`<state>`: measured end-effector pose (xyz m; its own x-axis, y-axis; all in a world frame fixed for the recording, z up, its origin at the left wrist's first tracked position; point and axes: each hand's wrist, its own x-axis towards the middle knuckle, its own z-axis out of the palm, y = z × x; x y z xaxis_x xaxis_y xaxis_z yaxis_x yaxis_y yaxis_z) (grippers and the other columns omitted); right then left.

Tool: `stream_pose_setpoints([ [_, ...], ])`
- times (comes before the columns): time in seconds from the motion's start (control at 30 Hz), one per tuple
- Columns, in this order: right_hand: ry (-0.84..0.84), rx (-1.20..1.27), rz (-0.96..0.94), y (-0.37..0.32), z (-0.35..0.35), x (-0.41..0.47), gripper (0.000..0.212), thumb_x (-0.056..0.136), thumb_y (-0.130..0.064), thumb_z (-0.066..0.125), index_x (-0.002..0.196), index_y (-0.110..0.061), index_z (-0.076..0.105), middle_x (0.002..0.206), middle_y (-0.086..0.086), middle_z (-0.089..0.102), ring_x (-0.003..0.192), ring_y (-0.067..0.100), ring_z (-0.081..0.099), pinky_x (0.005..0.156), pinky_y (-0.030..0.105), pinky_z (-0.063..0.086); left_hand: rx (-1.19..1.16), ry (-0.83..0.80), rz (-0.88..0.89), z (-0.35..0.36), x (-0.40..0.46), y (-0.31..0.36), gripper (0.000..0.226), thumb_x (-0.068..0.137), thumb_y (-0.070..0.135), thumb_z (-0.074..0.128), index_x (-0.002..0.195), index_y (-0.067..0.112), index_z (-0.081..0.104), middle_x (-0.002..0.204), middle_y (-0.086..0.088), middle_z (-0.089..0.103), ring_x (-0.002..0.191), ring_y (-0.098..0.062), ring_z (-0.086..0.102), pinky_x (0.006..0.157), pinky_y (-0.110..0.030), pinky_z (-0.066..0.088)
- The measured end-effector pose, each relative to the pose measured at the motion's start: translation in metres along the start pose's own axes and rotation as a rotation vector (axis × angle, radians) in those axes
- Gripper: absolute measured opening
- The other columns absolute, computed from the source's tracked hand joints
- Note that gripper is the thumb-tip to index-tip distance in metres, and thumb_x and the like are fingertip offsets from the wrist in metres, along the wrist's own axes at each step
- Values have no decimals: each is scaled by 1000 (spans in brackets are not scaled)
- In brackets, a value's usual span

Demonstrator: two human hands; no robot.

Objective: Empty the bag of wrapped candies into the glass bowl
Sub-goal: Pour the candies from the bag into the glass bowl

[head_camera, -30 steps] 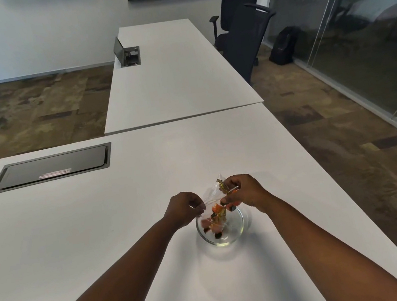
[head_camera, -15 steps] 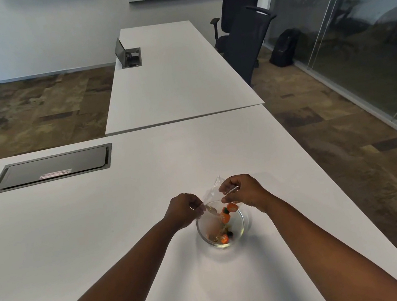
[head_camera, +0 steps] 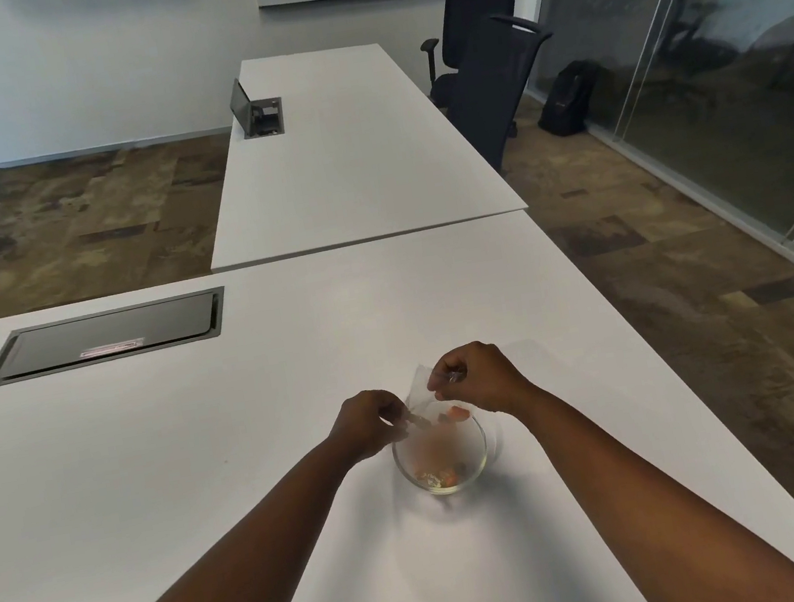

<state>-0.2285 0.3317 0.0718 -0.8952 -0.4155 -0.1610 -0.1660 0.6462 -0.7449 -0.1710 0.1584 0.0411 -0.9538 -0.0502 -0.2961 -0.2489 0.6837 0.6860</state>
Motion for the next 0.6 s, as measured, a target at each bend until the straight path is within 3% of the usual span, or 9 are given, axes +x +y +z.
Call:
stream_pose_setpoints([
  [0.17,-22,-76,-64,-8,-2,-3,10,75,-9,73,84,-12,76,93,8,75,77,12,59,74,26,48,-12,-7,-6,-1,-1,1,26,73,9,73,98,9,70,102,-11,74,82,-9,57,61,-12,39],
  [0.3,-34,-76,-89,-11,-3,-4,11,76,-8,73,86,-10,76,94,9,75,77,13,59,75,26,48,-15,-18,8,1,-1,2,29,73,10,73,101,10,69,104,-8,73,85,-10,59,63,-14,43],
  [0.43,-21,-62,-114,-14,-3,-3,11,75,-8,73,85,-11,75,93,9,75,76,13,59,74,28,49,-95,28,40,2,-1,5,32,75,17,74,106,14,69,103,0,68,91,-13,61,77,-19,46],
  [0.5,5,-44,-128,-15,-3,-3,17,74,-10,74,91,-14,73,94,6,74,77,12,59,74,28,48,-153,52,61,1,0,6,19,80,13,67,99,11,71,98,-4,71,82,-13,62,71,-13,47],
  [0.6,85,-37,-151,-14,-2,-2,44,74,-22,76,116,-20,62,108,2,66,93,10,55,83,28,46,-278,92,23,-3,-2,3,16,86,4,56,94,4,70,83,-8,70,67,-14,66,59,-5,50],
])
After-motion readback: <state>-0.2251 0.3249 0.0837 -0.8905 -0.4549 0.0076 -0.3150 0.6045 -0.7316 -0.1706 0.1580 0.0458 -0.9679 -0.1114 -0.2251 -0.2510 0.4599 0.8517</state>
